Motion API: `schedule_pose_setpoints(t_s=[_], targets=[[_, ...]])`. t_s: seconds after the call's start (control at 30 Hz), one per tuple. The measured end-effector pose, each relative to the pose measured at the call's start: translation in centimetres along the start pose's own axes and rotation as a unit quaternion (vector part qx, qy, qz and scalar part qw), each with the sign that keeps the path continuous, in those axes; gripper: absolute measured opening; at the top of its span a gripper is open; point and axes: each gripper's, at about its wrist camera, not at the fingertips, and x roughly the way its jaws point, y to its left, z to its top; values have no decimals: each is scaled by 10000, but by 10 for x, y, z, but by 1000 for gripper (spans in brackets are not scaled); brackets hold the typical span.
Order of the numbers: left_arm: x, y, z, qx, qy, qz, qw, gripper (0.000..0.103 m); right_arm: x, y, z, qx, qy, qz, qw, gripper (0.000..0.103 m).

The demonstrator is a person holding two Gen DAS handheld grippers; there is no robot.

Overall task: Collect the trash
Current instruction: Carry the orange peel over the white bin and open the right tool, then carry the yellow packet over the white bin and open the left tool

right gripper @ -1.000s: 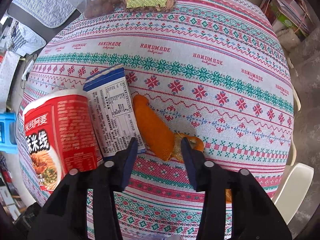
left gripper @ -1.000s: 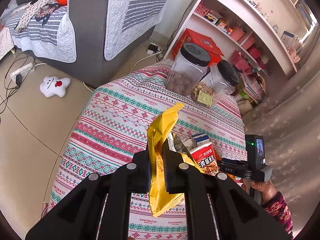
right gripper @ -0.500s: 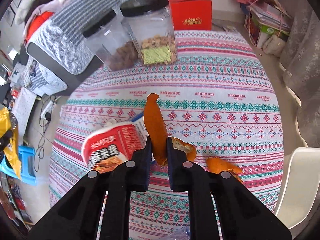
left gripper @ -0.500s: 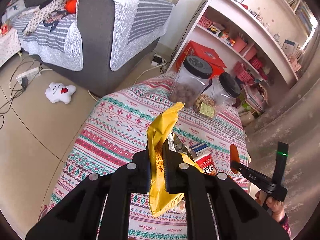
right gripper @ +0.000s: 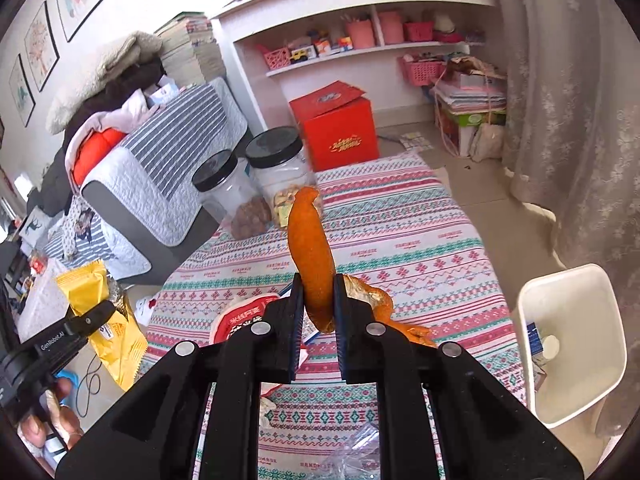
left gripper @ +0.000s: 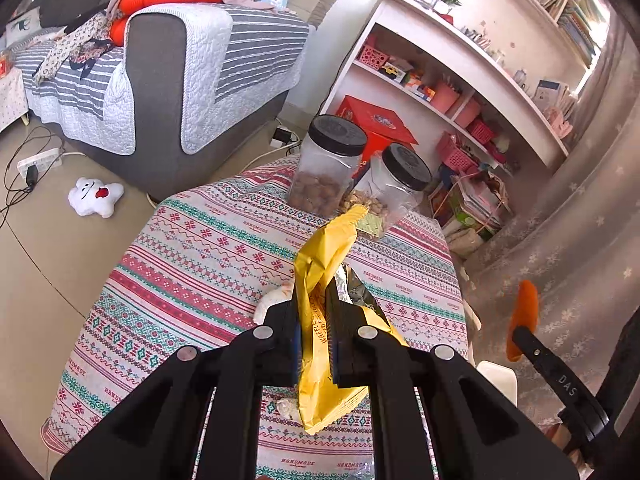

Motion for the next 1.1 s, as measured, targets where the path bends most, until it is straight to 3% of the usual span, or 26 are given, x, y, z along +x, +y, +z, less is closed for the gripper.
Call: schedule_pose_setpoints(t_s=[0.17, 0.33, 0.63, 0.7, 0.77, 0.93, 1.1], targets=[[0, -26, -11, 338, -113, -22, 9994, 10, -28, -32, -3, 230, -629, -590, 9960, 13], [3, -45, -19, 589, -208, -13, 9980, 10, -41, -70, -5, 492, -1000, -1388, 9840, 13], [13, -64, -28, 800, -188, 27, 9966, 10, -51, -152, -13, 1313, -899, -2477, 9557, 14], [14, -68, -31, 872, -187, 14, 9960, 10, -50, -169, -16, 1500, -758, -2626, 9501, 21], [15, -75, -34, 958, -182, -15, 9952, 10, -54, -180, -20, 1654, -725, -2851, 9413, 64], [15, -104, -49, 1311, -105, -239, 9910, 10, -80, -198, -23, 1766, -1118, -3266, 9218, 97], [14, -150, -70, 1586, -1, -591, 9856, 10, -103, -216, -24, 1755, -1383, -3480, 9105, 96]])
